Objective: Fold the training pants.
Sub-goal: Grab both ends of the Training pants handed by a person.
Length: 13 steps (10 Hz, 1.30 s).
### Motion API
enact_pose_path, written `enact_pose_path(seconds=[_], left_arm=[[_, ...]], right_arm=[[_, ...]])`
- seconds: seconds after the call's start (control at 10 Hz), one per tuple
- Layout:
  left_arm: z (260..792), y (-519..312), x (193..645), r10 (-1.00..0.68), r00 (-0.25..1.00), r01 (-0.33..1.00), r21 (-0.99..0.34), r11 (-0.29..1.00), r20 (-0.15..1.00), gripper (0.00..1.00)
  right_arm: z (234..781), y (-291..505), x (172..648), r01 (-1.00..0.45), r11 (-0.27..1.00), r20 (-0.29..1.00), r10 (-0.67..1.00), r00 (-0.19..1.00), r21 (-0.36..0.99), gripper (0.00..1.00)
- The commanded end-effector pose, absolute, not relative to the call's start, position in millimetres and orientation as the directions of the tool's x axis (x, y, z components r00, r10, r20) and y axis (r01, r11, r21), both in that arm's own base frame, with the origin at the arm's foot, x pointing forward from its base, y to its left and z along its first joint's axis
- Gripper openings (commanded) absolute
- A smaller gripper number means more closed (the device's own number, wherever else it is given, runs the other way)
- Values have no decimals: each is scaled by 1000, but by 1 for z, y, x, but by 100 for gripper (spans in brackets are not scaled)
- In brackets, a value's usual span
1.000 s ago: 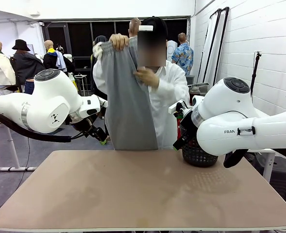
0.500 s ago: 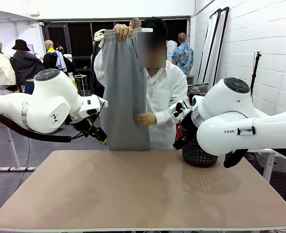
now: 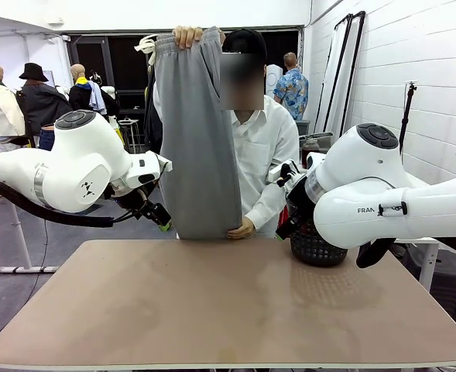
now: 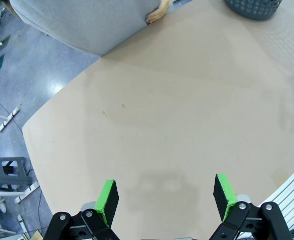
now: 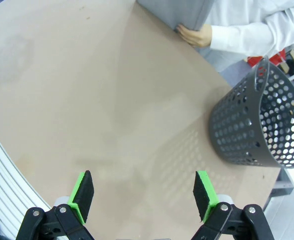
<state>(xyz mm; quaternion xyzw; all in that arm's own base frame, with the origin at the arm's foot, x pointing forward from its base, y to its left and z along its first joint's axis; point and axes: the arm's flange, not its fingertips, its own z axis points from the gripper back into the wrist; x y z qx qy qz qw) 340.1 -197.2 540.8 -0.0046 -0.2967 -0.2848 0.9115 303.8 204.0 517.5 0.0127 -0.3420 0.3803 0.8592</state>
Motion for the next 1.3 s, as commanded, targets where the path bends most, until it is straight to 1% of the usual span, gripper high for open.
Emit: enact_pose_path(seconds=[0.0,1.2], left_arm=[[541,-198,340,-519,660,525,162,836,543,100],[541,-198,340,-519,660,525,162,836,543,100]], right_arm=[[518,204,304,-664,708,597,647,474,-240,100],[518,204,304,-664,708,597,647,474,-240,100]])
